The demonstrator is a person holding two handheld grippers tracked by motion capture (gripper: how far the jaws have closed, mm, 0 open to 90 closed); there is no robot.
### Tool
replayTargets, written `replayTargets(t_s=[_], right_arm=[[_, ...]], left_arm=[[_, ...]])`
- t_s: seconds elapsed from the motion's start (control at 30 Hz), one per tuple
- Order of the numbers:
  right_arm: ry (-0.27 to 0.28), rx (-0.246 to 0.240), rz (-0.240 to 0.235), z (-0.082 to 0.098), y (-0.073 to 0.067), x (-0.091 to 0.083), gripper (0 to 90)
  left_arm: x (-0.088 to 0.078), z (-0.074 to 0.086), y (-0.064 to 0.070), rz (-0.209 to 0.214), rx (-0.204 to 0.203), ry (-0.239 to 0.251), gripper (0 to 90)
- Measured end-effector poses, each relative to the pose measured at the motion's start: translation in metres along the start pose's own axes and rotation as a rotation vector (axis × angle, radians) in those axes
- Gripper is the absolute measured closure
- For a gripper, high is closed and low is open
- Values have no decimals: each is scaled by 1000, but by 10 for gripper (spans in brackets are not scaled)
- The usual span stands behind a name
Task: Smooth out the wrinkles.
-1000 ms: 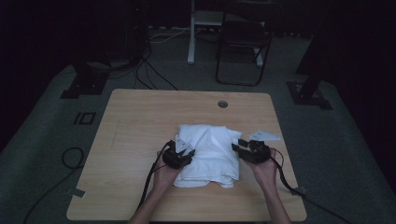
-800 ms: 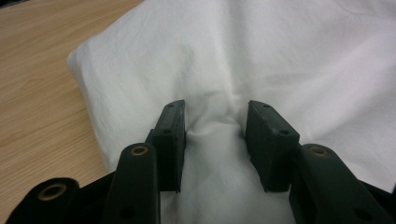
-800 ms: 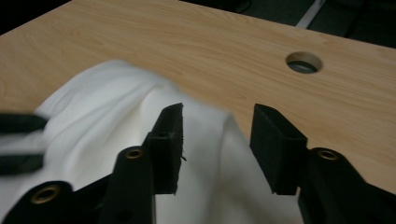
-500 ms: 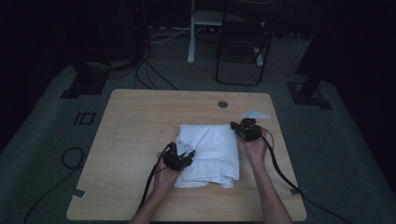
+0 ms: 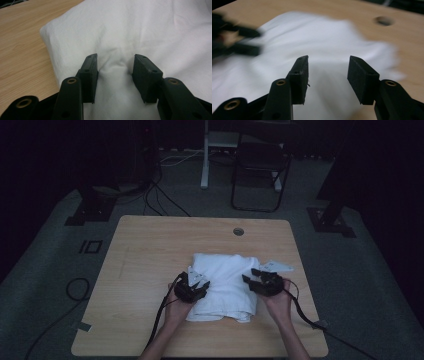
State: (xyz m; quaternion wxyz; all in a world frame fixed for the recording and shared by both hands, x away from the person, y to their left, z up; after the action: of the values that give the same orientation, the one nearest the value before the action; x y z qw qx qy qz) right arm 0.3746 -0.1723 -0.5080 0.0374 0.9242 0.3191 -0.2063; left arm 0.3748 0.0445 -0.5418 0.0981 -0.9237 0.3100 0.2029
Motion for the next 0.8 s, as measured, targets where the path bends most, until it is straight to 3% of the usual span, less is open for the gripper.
replayTargets(t_s=[0.07, 0.17, 0.23, 0.27, 0.37, 0.4, 0.5, 0.6, 0.63, 0.7, 0.8], right_arm=[[-72, -15, -48, 18, -19, 5, 498], [-126, -42, -56, 39, -32, 3, 515], [-132, -45, -47, 44, -33, 1, 519], [-138, -53, -35, 49, -33, -1, 528], [-171, -67, 14, 62, -27, -5, 545], [-185, -71, 30, 67, -25, -3, 549], [-191, -52, 19, 75, -22, 9, 559], [-187, -64, 32, 70, -20, 18, 562], [-187, -64, 32, 70, -20, 18, 562], [-169, -61, 34, 62, -18, 37, 564], [-158, -52, 29, 57, -19, 48, 564]], left_arm=[[-6, -2, 2, 7, -8, 11, 518], [-22, -6, 9, 36, -9, 39, 491], [-27, -7, 12, 60, -15, 54, 493], [-39, -7, 18, 89, -7, 83, 493], [-37, 8, 29, 122, 25, 29, 490], [-34, 13, 31, 111, 37, 21, 488], [-33, 20, 35, 71, 67, 16, 487], [-34, 21, 33, 18, 100, 3, 505], [-34, 21, 33, 18, 100, 3, 508], [-33, 22, 21, -30, 101, -1, 512], [-32, 22, 9, -46, 86, 0, 517]])
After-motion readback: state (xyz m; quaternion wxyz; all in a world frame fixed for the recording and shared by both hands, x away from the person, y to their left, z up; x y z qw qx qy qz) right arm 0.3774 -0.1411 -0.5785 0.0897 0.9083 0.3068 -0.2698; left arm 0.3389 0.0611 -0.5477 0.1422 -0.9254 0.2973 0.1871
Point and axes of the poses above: each handheld gripper's, and its own axes: x roughly forward along the jaws, z roughly out of its underside, y roughly to its right, the point moved 6 cm from there along x, roughly forward along the jaws, and after that the axes turned 10 degrees about y, right-handed, at the moved point
